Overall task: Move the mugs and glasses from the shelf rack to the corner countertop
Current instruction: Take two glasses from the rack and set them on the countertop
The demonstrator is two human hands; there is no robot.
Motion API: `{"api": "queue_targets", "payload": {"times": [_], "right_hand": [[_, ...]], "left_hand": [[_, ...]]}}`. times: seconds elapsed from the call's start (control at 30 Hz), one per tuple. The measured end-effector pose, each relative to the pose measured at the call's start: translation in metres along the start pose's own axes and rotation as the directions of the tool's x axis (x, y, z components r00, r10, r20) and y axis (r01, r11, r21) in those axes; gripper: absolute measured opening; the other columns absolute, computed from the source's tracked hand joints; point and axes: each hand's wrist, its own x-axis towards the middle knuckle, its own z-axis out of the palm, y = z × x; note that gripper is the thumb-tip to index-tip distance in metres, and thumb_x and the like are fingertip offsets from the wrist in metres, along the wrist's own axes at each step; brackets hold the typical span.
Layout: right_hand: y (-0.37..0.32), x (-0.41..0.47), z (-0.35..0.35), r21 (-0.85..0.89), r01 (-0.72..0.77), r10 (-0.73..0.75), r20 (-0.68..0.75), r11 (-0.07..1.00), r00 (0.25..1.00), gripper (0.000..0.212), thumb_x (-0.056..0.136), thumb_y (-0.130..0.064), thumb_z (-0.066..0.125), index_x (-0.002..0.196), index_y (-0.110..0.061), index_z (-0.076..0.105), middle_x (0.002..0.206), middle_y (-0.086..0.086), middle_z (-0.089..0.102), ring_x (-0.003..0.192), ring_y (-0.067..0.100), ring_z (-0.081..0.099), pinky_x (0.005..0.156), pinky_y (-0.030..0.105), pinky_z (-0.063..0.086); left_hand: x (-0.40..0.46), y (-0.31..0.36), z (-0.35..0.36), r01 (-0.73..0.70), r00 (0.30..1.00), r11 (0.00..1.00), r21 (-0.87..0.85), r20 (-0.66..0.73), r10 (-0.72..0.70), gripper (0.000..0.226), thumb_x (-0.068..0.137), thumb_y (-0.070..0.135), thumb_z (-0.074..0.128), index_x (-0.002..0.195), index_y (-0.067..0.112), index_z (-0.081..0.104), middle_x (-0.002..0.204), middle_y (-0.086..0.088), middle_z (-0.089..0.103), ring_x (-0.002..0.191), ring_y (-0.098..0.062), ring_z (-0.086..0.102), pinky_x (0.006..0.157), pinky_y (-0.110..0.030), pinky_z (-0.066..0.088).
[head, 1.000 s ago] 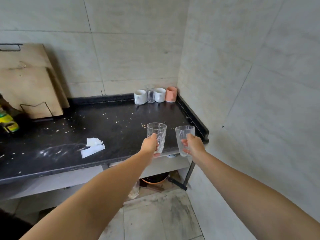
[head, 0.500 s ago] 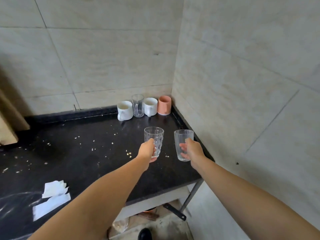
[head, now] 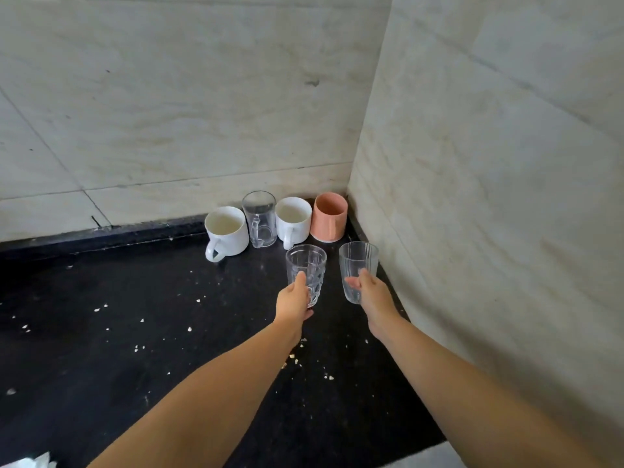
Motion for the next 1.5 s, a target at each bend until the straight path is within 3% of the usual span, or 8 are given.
{"api": "queue_targets", "payload": {"times": [0.1, 0.23, 0.47, 0.77, 0.97, 1.17, 1.33, 1.5], "right_hand": [[-0.003, 0.025, 0.009, 0.009, 0.027, -0.027, 0.014, 1.0, 1.0, 0.043, 0.1, -0.041, 0.031, 0.101, -0.02, 0.069, 0.085, -0.017, 0.057, 0.079, -0.003, 0.047, 0.089, 0.03, 0.031], [-0.005, 0.055, 0.02, 0.024, 0.036, -0.037, 0.033, 0.999, 0.999, 0.041, 0.1, -0.036, 0.031, 0.099, -0.017, 0.068, 0.087, -0.013, 0.061, 0.083, 0.001, 0.052, 0.091, 0.03, 0.035], [-0.006, 0.08, 0.032, 0.017, 0.12, -0.12, -0.029, 0.993, 0.992, 0.044, 0.101, -0.033, 0.029, 0.104, -0.012, 0.068, 0.096, -0.005, 0.06, 0.085, 0.005, 0.051, 0.084, 0.028, 0.033], [0.006, 0.084, 0.021, -0.084, 0.148, -0.145, 0.036, 0.985, 0.989, 0.03, 0.099, -0.019, 0.031, 0.095, -0.016, 0.06, 0.105, -0.001, 0.058, 0.102, 0.014, 0.051, 0.087, 0.027, 0.035], [-0.003, 0.084, 0.016, -0.172, 0.085, -0.073, 0.073, 0.981, 0.995, 0.027, 0.098, -0.021, 0.034, 0.106, -0.014, 0.059, 0.102, 0.002, 0.056, 0.083, 0.01, 0.048, 0.075, 0.029, 0.036], [-0.016, 0.064, 0.001, -0.365, 0.15, -0.15, 0.029, 0.919, 0.988, 0.03, 0.1, -0.025, 0.04, 0.117, -0.006, 0.055, 0.11, 0.008, 0.057, 0.084, 0.015, 0.051, 0.066, 0.025, 0.037], [-0.044, 0.031, -0.004, -0.465, 0.32, -0.393, -0.066, 0.825, 0.917, 0.032, 0.097, -0.016, 0.046, 0.128, -0.01, 0.05, 0.13, 0.009, 0.051, 0.111, 0.02, 0.055, 0.089, 0.031, 0.049], [-0.067, -0.008, 0.001, -0.686, 0.598, -0.649, 0.237, 0.416, 0.723, 0.04, 0.096, -0.019, 0.044, 0.136, -0.014, 0.041, 0.142, 0.007, 0.043, 0.129, 0.024, 0.043, 0.106, 0.038, 0.043]], "left_hand": [[0.02, 0.006, 0.01, -0.016, 1.0, 1.0, -0.003, -0.016, 0.016, 0.046, 0.094, 0.045, 0.045, 0.109, 0.005, 0.063, 0.086, -0.003, 0.055, 0.088, -0.017, 0.054, 0.077, -0.031, 0.051], [0.04, 0.016, 0.023, -0.037, 0.999, 0.999, -0.014, -0.024, 0.036, 0.034, 0.094, 0.044, 0.046, 0.069, 0.023, 0.054, 0.069, 0.004, 0.05, 0.076, -0.012, 0.051, 0.071, -0.028, 0.05], [0.065, 0.019, 0.031, -0.039, 0.999, 0.998, -0.053, -0.04, 0.037, 0.035, 0.091, 0.034, 0.046, 0.059, 0.02, 0.042, 0.062, 0.002, 0.04, 0.064, -0.012, 0.045, 0.07, -0.027, 0.048], [0.084, 0.015, 0.032, 0.015, 1.0, 0.985, -0.17, 0.0, -0.015, 0.035, 0.085, 0.03, 0.05, 0.053, 0.017, 0.042, 0.054, 0.004, 0.045, 0.069, -0.013, 0.05, 0.088, -0.032, 0.048], [0.079, 0.012, 0.03, 0.004, 1.0, 0.995, -0.1, -0.029, -0.007, 0.024, 0.087, 0.029, 0.05, 0.072, 0.015, 0.061, 0.079, 0.0, 0.057, 0.095, -0.016, 0.055, 0.098, -0.036, 0.042], [0.056, 0.021, 0.019, -0.102, 0.987, 0.979, 0.177, -0.107, 0.122, 0.018, 0.088, 0.025, 0.049, 0.092, 0.011, 0.06, 0.091, -0.006, 0.059, 0.083, -0.019, 0.053, 0.07, -0.032, 0.042], [0.027, 0.052, 0.001, -0.33, 0.916, 0.831, 0.448, -0.061, 0.397, 0.023, 0.091, 0.019, 0.049, 0.107, 0.011, 0.063, 0.099, -0.004, 0.066, 0.081, -0.014, 0.058, 0.067, -0.027, 0.045], [-0.006, 0.072, -0.025, -0.467, 0.715, 0.277, 0.84, 0.174, 0.677, 0.03, 0.09, 0.031, 0.048, 0.115, 0.017, 0.059, 0.12, -0.004, 0.058, 0.115, -0.023, 0.05, 0.096, -0.04, 0.045]]}}
